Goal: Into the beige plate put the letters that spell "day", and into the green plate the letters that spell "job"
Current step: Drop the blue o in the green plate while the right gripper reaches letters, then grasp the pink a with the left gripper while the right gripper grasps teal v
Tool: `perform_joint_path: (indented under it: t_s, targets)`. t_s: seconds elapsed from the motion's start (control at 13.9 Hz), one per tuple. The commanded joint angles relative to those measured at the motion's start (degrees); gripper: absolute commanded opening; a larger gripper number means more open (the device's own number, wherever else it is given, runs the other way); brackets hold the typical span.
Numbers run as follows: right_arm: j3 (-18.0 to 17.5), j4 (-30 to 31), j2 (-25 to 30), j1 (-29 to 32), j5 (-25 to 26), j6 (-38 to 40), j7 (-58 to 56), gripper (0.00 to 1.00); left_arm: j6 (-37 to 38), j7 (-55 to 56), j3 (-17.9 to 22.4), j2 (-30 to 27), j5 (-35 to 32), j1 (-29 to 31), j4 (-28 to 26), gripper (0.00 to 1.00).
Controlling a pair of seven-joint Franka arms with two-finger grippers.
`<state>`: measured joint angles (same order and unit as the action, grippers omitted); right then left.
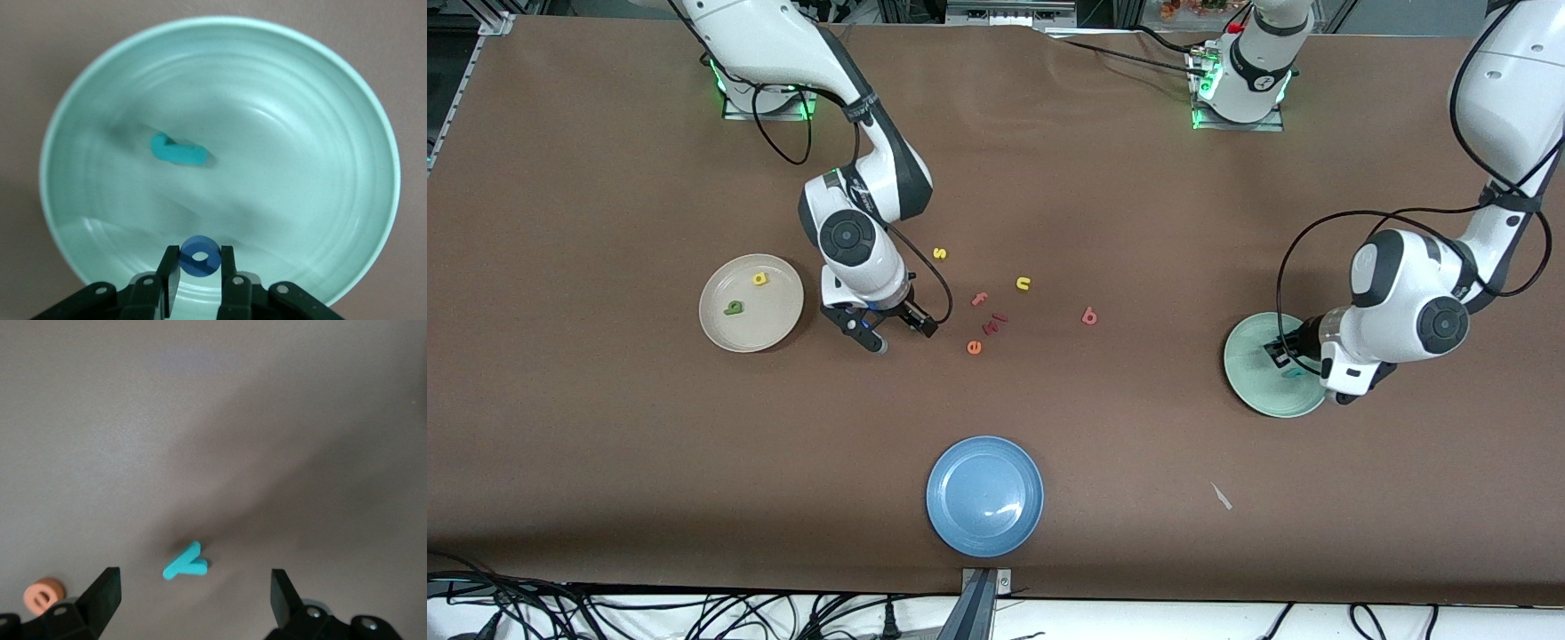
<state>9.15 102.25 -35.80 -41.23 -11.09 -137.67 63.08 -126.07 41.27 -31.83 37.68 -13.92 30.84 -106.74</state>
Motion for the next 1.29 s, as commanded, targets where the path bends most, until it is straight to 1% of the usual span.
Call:
perform_joint_path:
  t_s: [0.0, 0.07, 0.22, 0.29, 0.36, 0.43, 0.5, 0.57, 0.72, 0.93, 1.08, 1.22]
  targets:
    - [0.2, -1.7, -2.7, -1.4, -0.8, -2.2, 2.2, 0.88, 0.9, -0.1, -0.3, 0.2, -1.4, -1.0, 2.8, 1.0]
    - [0.2, -1.7, -3.4, -2.1, -0.7, -3.3, 4.0, 0.87, 1.2, 0.5, -0.7, 0.0, -0.9, -1.4, 3.3, 1.0]
    - [0.2, -1.7, -4.5, -2.6, -0.7, -5.2, 4.2, 0.76, 1.3, 2.2, -2.7, -0.9, -0.7, -2.1, 3.1, 1.0]
    - [0.2, -1.7, -4.9, -2.6, -0.7, -6.3, 4.2, 0.74, 1.3, 4.5, -4.0, -0.9, -0.6, -2.2, 3.2, 1.0]
    - [0.2, -1.7, -5.2, -2.7, -0.7, -6.5, 4.2, 0.68, 2.0, 8.2, -7.2, -1.5, -0.6, -2.4, 2.9, 1.0]
    - [0.2, -1.7, -5.2, -2.9, -0.7, -6.5, 4.2, 0.57, 2.5, 12.7, -9.2, -1.5, -0.6, -2.6, 2.9, 1.0]
    - [0.3, -1.7, -5.2, -2.9, -0.7, -6.5, 4.2, 0.45, 2.1, 17.7, -10.3, -1.3, -0.8, -3.8, 3.0, 1.0]
    - [0.3, -1.8, -5.2, -2.9, -0.7, -6.5, 4.2, 0.37, 1.8, 21.3, -10.5, -1.2, -1.0, -6.3, 3.1, 1.0]
    - [0.3, -1.8, -5.0, -2.9, -0.7, -6.5, 4.2, 0.35, -0.8, 26.2, -10.4, -0.9, -1.4, -12.2, 3.1, 1.0]
    - [0.5, -2.1, -4.6, -2.7, -0.6, -6.2, 3.7, 0.24, -5.8, 29.7, -9.5, 1.3, -1.4, -19.1, 3.1, 0.99]
    - [1.1, -2.1, -3.2, -2.5, -0.4, -5.2, 3.1, 0.24, -7.6, 30.5, -6.5, 2.6, -1.4, -24.3, 3.1, 0.98]
    - [4.1, -2.1, -1.1, -2.5, 0.2, -0.8, 0.4, 0.24, -8.7, 30.5, -2.5, 3.3, -1.4, -29.2, 3.1, 0.96]
